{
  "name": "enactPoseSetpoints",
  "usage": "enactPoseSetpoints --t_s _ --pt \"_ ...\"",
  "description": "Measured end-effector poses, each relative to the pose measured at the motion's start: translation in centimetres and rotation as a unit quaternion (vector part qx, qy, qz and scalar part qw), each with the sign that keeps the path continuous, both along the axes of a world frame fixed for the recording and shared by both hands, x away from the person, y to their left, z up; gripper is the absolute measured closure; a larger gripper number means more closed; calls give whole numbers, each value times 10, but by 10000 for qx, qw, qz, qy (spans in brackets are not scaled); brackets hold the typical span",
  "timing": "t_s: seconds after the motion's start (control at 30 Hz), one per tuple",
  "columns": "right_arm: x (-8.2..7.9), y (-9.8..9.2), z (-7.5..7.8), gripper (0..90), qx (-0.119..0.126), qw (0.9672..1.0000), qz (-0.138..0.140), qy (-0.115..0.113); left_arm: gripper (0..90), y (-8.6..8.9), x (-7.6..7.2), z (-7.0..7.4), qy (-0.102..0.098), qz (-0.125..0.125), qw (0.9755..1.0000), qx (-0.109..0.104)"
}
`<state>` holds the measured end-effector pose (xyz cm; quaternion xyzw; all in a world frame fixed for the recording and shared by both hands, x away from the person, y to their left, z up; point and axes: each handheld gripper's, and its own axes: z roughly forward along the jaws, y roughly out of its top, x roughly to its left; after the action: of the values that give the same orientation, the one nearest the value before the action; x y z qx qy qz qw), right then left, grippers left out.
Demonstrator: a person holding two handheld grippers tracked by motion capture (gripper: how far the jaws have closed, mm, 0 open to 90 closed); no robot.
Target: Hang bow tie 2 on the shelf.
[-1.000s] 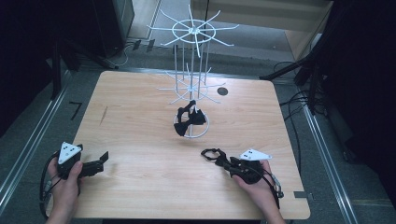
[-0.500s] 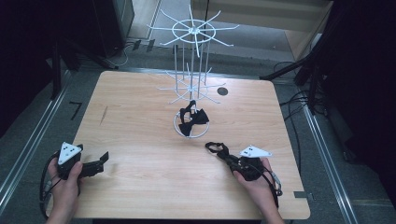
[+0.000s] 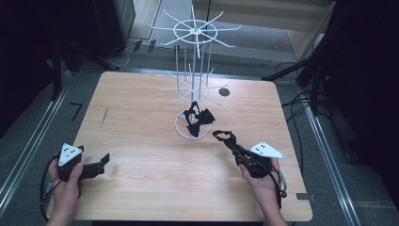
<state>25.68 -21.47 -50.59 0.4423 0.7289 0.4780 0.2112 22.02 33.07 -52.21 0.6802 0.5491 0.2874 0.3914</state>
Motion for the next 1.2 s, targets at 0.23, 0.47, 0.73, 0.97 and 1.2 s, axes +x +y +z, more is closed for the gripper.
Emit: enactPoseSetpoints --t_s 0.23,0.47,0.73,0.97,1.2 --pt "0 2 10 783 154 9996 -84 -204 0 0 0 0 18 -21 10000 2" --pt "3 5 25 784 296 9985 -174 -426 0 0 1 0 43 -37 10000 4" --pt "7 10 37 784 272 9978 -161 -585 0 0 1 0 45 -60 10000 8" --pt "7 5 43 784 336 9969 -287 -655 0 -1 1 0 41 -55 10000 12" --pt "4 3 51 783 382 9956 -329 -788 0 0 1 0 49 -66 10000 5"
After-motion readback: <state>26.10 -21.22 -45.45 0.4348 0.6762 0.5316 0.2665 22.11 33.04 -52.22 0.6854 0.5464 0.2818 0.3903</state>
